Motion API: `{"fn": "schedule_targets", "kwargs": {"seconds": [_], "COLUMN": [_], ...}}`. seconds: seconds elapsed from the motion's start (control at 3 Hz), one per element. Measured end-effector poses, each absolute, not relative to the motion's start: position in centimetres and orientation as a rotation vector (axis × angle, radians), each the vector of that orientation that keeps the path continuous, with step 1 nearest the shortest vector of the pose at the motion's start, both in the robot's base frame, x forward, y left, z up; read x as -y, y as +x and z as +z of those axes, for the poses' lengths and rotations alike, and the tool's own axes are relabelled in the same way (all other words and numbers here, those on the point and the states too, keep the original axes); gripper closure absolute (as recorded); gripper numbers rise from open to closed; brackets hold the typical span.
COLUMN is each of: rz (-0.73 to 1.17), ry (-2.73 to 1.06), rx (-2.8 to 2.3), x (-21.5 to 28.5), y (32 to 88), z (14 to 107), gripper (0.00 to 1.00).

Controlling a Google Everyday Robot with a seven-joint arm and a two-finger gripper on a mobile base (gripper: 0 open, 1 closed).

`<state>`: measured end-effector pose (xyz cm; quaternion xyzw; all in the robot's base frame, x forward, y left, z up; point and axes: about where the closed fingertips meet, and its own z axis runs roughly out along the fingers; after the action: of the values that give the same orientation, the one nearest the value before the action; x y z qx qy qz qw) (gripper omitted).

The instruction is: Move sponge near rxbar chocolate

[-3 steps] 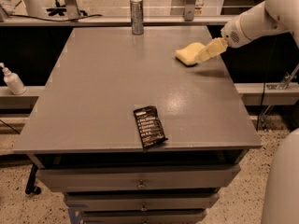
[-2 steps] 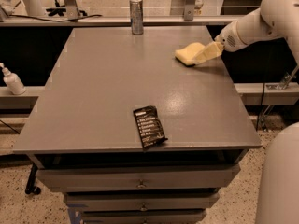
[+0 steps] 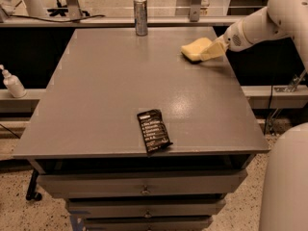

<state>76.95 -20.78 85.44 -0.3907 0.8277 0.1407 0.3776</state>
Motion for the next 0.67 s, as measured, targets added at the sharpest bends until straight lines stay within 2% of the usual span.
{"fn": "schedule_targets", "kwargs": {"seconds": [0.33, 0.67], "rz": [0.371, 0.401], "ry": [-1.037, -1.112], "rx": [-2.077, -2.032], "x": [20.0, 18.7], "y": [76.0, 73.3], "z": [87.4, 89.7], "gripper": [0.86, 1.0]}}
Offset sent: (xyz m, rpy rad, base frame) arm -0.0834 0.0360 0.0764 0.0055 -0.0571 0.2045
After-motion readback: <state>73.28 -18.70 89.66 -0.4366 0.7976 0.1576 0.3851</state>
